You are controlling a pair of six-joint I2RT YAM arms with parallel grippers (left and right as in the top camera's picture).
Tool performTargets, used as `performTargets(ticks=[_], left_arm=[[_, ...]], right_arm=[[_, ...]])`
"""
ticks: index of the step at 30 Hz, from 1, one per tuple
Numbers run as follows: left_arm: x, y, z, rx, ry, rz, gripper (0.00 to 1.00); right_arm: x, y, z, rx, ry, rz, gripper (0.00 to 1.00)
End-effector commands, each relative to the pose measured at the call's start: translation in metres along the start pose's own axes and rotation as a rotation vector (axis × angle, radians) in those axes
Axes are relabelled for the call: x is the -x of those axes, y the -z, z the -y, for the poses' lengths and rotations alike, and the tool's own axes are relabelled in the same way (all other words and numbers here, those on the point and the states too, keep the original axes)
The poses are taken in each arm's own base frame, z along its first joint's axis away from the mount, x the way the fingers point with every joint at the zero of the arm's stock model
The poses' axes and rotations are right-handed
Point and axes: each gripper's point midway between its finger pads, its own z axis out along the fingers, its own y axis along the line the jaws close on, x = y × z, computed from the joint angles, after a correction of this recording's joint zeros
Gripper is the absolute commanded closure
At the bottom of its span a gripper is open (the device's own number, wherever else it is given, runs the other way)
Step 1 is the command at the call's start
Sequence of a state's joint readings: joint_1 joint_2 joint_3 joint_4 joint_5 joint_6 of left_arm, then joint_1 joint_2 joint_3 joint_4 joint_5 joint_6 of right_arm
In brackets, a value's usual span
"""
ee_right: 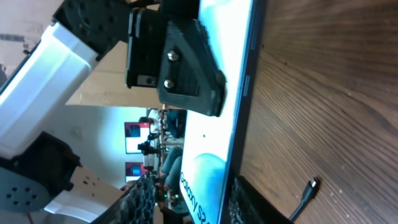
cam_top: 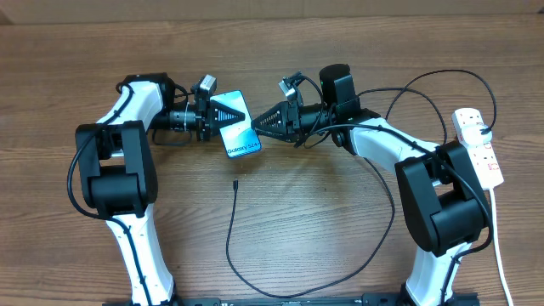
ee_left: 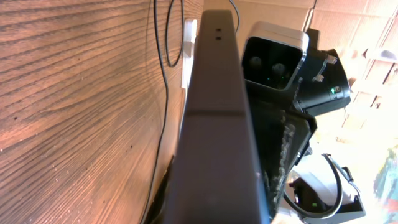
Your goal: Plug charger to phone and switch on socket
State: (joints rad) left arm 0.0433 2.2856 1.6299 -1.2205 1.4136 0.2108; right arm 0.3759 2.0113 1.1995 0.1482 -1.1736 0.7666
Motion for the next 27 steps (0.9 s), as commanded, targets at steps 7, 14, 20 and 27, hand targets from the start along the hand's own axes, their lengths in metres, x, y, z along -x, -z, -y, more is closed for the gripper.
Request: performTargets(ticks=[7,14,20,27], left_arm=[[-0.003,-0.017,0.029,-0.098,-0.08,-0.021,0.96],[-0.003,-0.018,0.035,-0.129,-0.076,-0.018,0.96],[-0.003,-0.018,0.032,-0.117,-0.075,-0.021,0.96],[-0.003,-0.019,0.028,-0.092,-0.088,-0.025,0.78]], right_arm=[[-0.024,-0.019,-0.02,0.034,0.021,-0.087,0.8],[-0.019,-0.02,-0.013,0.0,0.015,-0.055,0.52],[-0.019,-0.02,-0.01,-0.014,-0.004,-0.052,0.85],[-0.02,-0.02,-0.009,-0.018,-0.015,-0.055,0.96]])
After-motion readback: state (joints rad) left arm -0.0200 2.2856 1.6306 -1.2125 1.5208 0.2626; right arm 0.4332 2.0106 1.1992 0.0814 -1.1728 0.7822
